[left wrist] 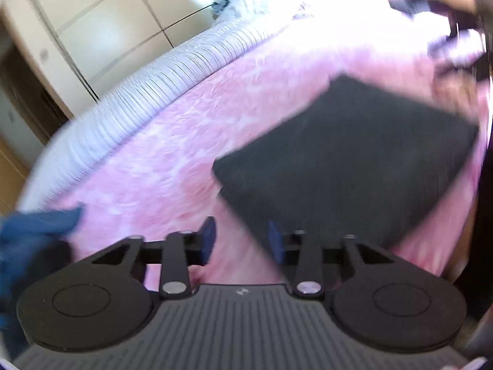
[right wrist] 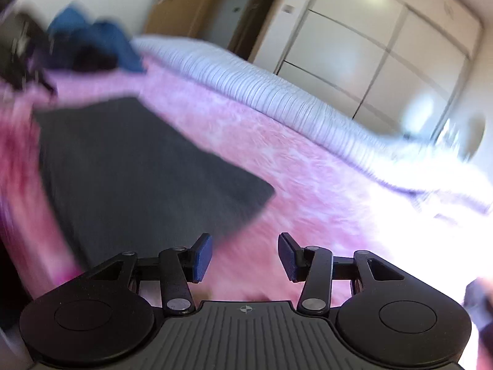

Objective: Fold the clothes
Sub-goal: 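Lower the jeans onto the bed and open both tools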

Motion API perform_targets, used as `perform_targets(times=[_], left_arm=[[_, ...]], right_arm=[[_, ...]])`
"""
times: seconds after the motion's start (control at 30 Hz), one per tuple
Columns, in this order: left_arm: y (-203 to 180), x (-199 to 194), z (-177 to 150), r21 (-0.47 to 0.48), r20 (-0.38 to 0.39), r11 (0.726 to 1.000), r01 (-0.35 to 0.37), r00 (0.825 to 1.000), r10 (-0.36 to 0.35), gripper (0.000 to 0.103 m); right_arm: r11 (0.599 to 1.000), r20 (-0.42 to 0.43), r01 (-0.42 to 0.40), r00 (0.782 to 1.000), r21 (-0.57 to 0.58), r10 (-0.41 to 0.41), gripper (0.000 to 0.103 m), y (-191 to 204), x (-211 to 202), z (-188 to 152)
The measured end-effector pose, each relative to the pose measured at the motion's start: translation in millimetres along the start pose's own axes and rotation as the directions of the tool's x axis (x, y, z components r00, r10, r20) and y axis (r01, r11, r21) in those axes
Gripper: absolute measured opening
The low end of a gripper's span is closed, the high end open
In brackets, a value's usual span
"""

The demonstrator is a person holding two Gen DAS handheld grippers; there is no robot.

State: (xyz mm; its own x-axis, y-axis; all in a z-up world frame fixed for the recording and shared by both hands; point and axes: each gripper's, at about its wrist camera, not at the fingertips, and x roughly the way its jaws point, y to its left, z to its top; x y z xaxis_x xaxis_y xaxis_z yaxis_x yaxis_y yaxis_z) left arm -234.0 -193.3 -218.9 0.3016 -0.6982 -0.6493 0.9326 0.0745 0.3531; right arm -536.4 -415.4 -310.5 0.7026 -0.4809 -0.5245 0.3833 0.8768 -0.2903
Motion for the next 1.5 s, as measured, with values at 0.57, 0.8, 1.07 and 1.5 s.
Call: perform_targets(times=[0.57,0.8,1.07,1.5], left_arm=[[47,105,-2,-0.367,-0.053,0.909,0.2,0.971,-0.235,0.019],[81,84,6,-0.466,0.033,0.842,0.271,0.957,-0.29,0.016],[74,91,15,-0.42,-0.032,0.877,0.233,0.962,-0.271,0.017],[41,-4,-44,-0.383,0.008,0.875,0.297,0.948,-0.319,0.018]], right_arm=[[0.915,-0.165,-0.065,0.976,0.399,0.142,0.039,-67,180,63],[0.895,-0.102,-0.113,0.98,0.432,0.173,0.039,-70,148,77],[0.927,-0.169,-0.106,0.97,0.359,0.176,0.039,-35,151,73],[0.902,-0.086,-0.258,0.948,0.346,0.305,0.039,-2,8,40]])
